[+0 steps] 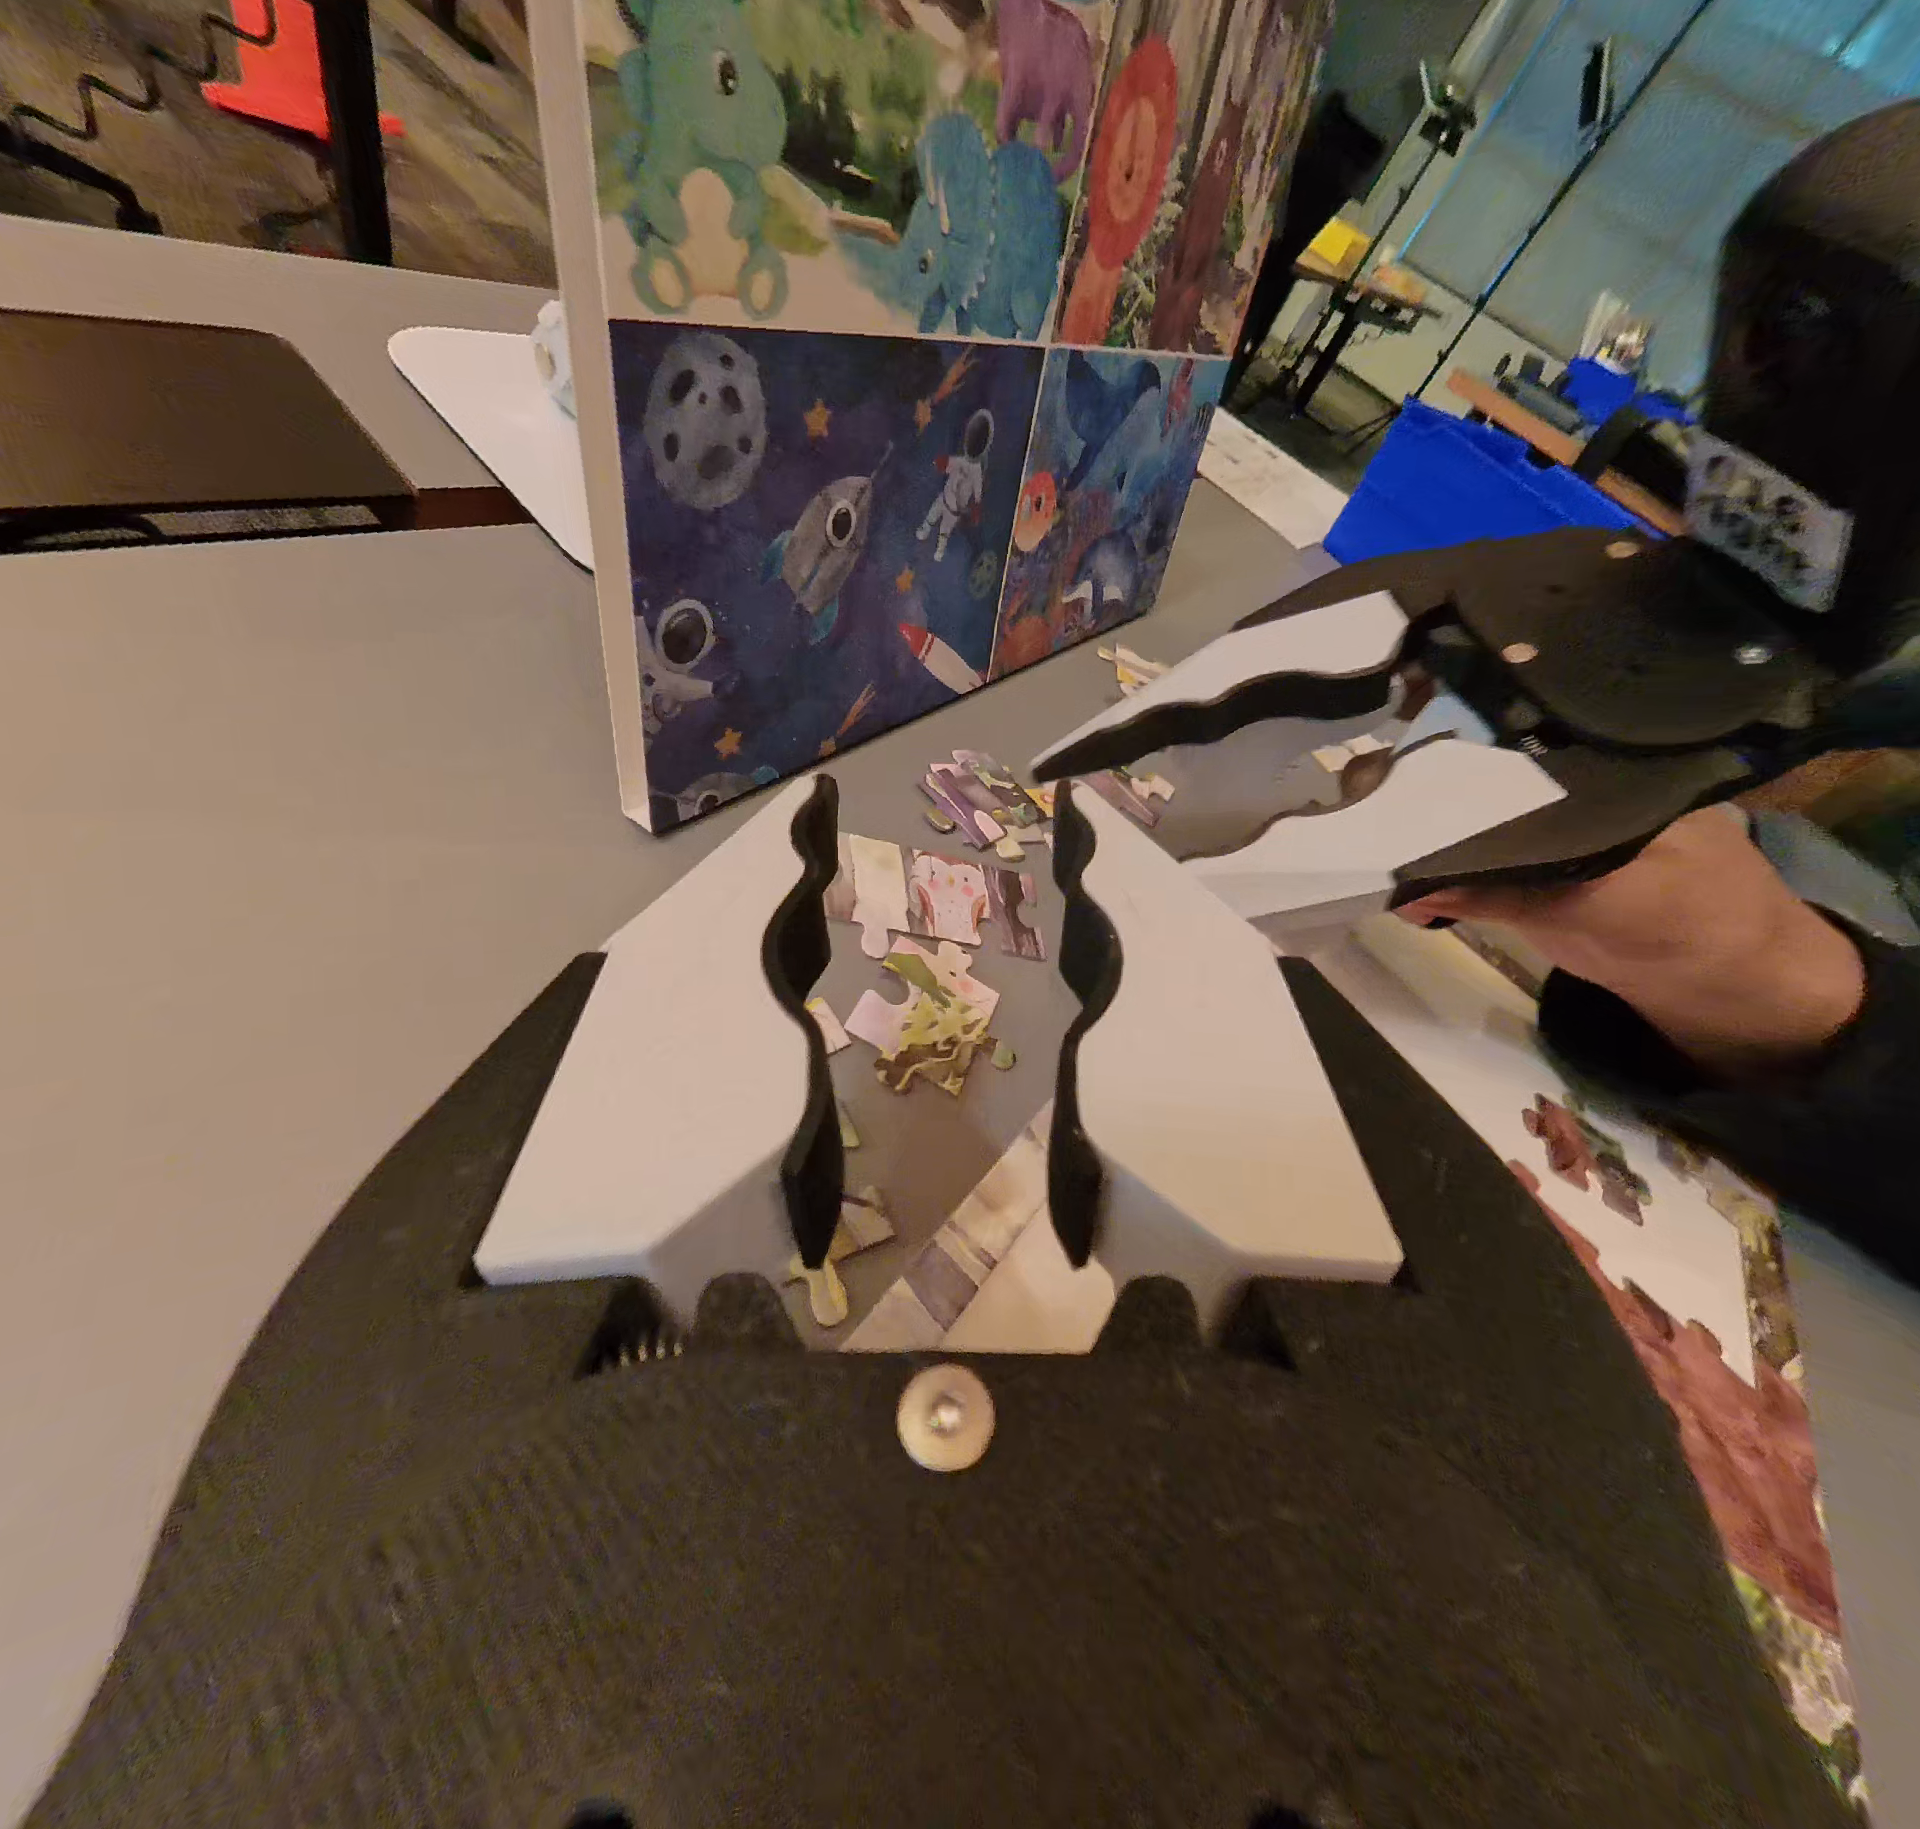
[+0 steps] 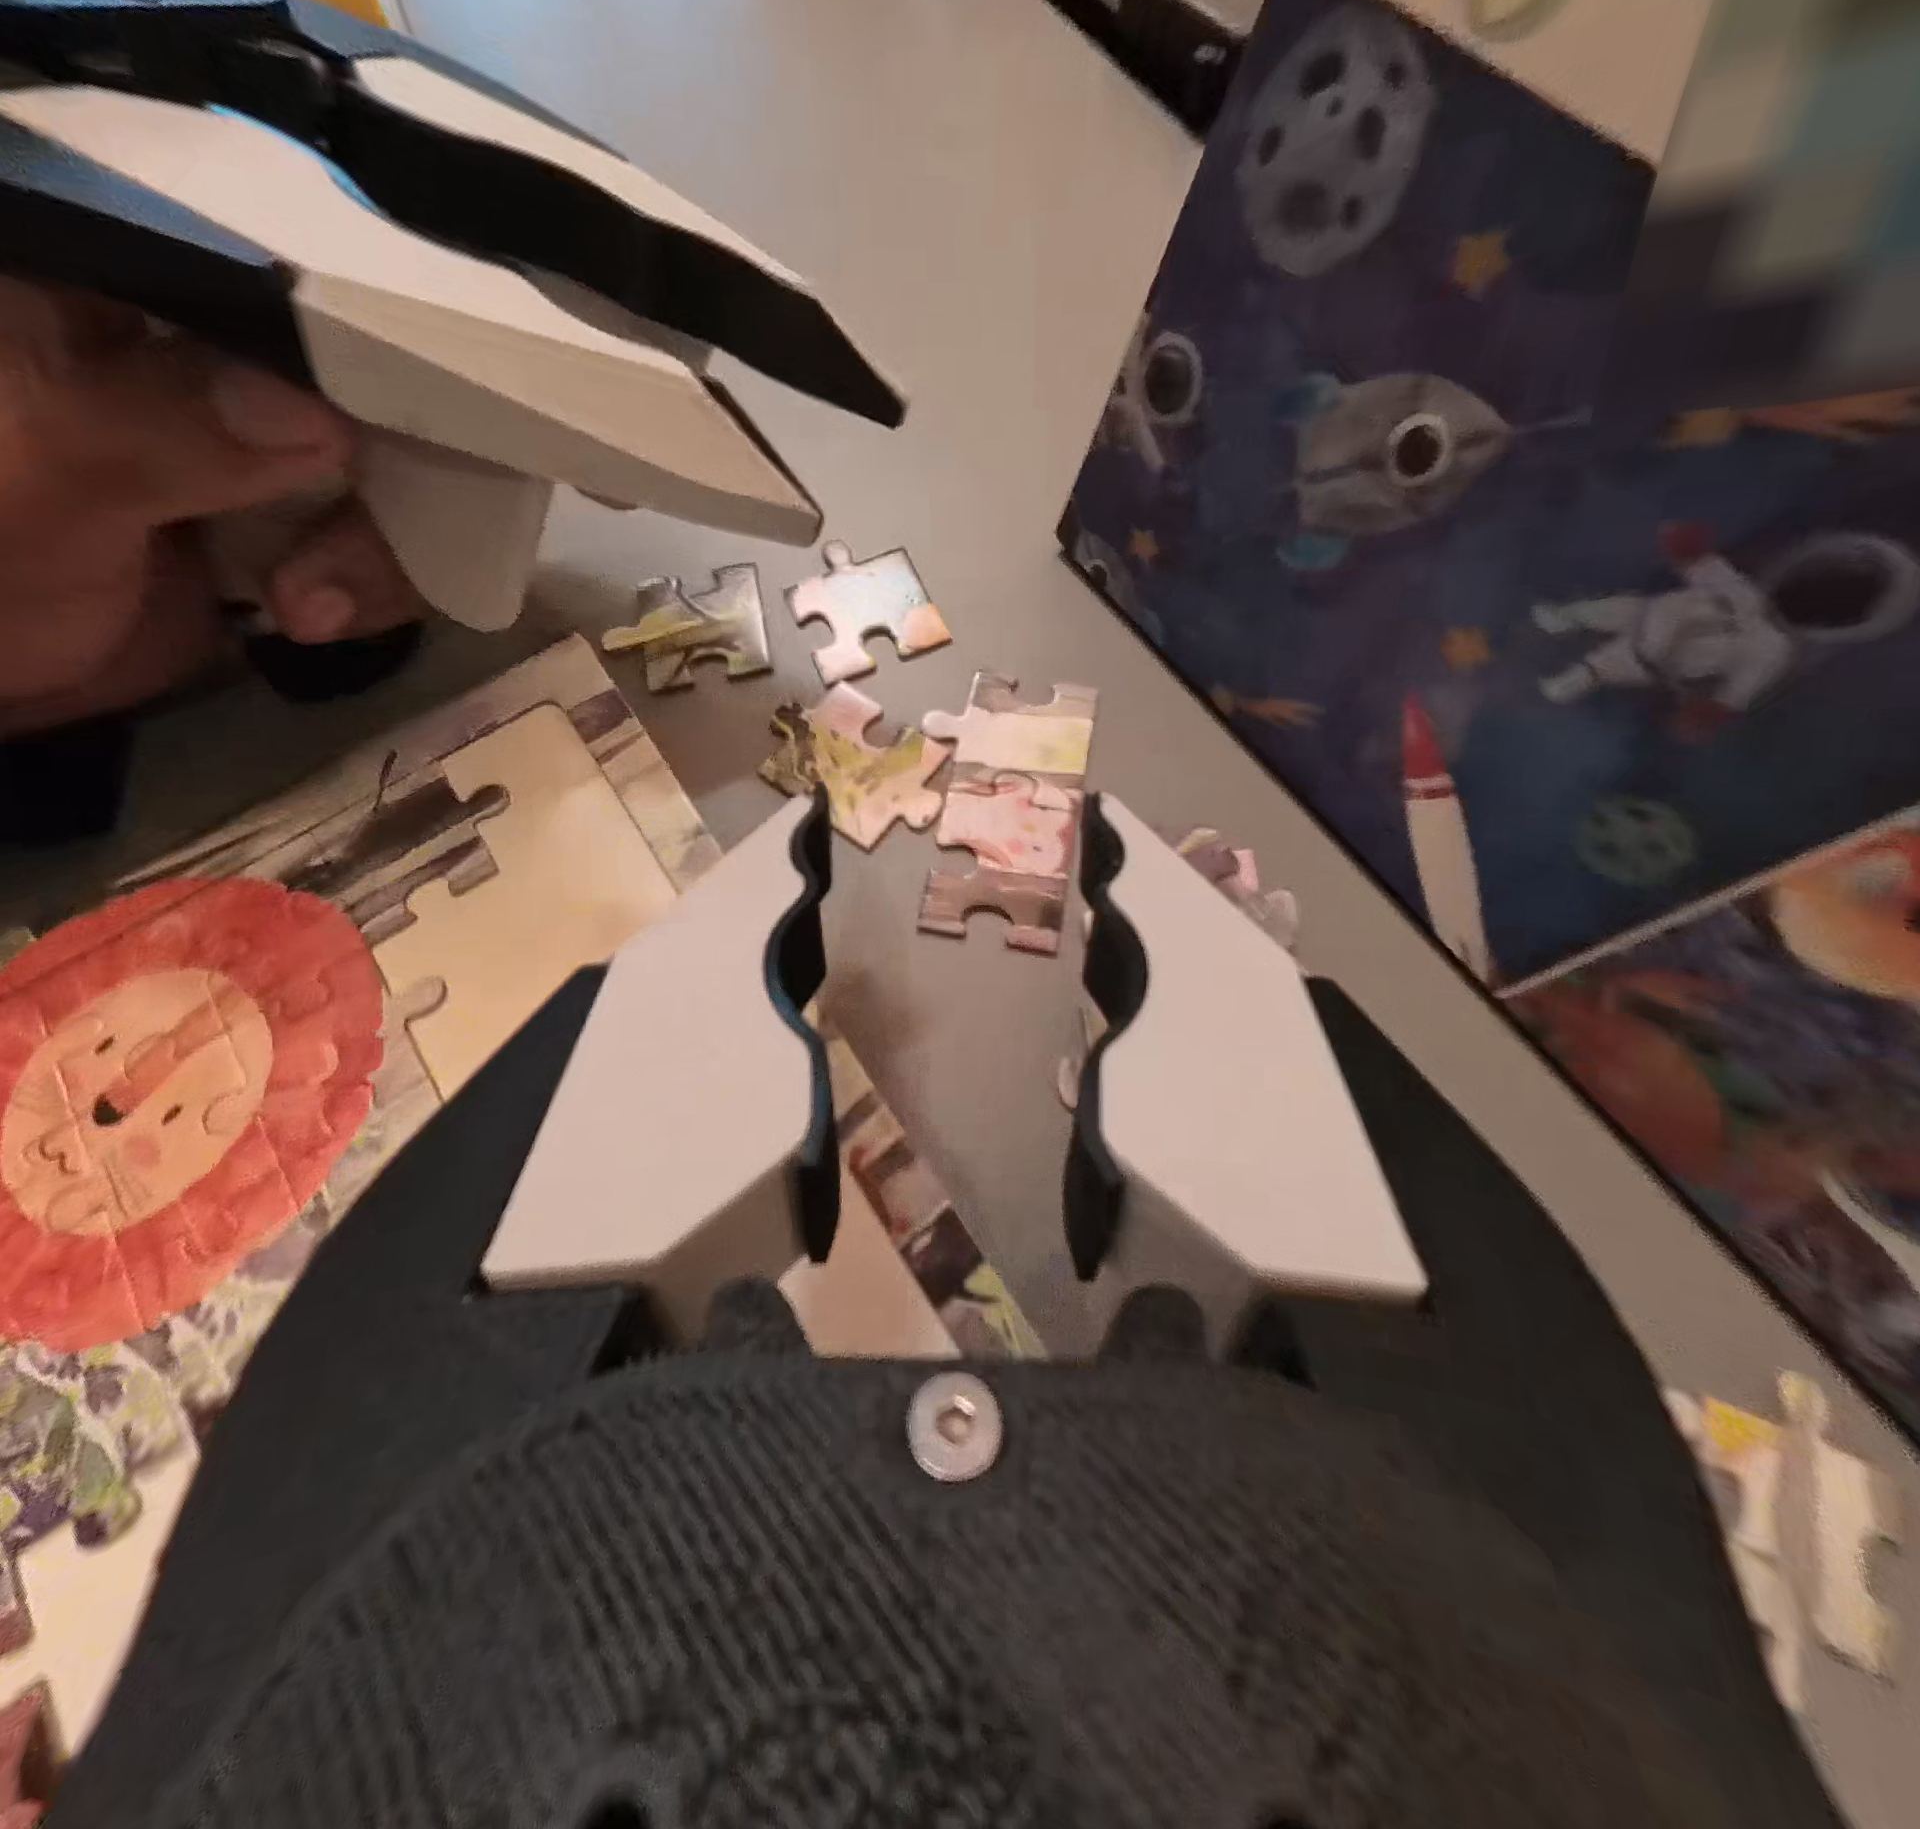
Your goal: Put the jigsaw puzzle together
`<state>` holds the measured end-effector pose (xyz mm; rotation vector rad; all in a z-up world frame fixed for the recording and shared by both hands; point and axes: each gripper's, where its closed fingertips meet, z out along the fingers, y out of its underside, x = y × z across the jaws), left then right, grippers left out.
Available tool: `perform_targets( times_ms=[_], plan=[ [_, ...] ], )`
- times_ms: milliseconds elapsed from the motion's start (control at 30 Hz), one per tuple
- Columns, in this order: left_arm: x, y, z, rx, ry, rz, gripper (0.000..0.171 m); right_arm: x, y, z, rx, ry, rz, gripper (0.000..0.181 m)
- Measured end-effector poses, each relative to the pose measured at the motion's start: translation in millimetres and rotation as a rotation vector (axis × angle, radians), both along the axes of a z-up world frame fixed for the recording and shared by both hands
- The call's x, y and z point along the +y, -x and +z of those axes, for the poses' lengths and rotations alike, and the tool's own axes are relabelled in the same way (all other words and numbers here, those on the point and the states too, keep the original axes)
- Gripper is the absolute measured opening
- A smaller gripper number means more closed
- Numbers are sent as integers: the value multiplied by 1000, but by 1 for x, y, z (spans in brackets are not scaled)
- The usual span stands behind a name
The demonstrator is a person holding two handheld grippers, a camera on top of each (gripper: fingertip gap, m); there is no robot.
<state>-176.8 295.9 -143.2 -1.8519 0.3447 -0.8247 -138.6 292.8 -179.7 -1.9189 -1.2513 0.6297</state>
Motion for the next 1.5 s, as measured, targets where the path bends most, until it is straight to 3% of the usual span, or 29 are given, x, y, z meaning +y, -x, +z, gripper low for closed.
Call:
perform_targets(
  times_ms=[200,433,600,767,1000,1333,1500],
  plan=[
    [0,-2,-1,9,4,-8,40,6,-1,-30,-71,76,1,42],
    [-1,-5,-2,15,3,-18,39,10,-6,-32,-70,76,31,28],
    [-1,-4,-1,14,3,-17,40,10,-10,-30,-57,102,32,2],
    [-1,-4,-1,16,1,-18,40,9,-11,-31,-69,107,30,8],
    [-1,-4,-1,12,2,-19,40,12,-15,-30,-94,78,21,3],
    [-1,-4,-1,8,4,-20,40,-5,-10,-28,-77,127,54,36],
    [0,-5,-2,7,9,-23,40,-8,-13,-32,-97,84,64,39]
  ],
)
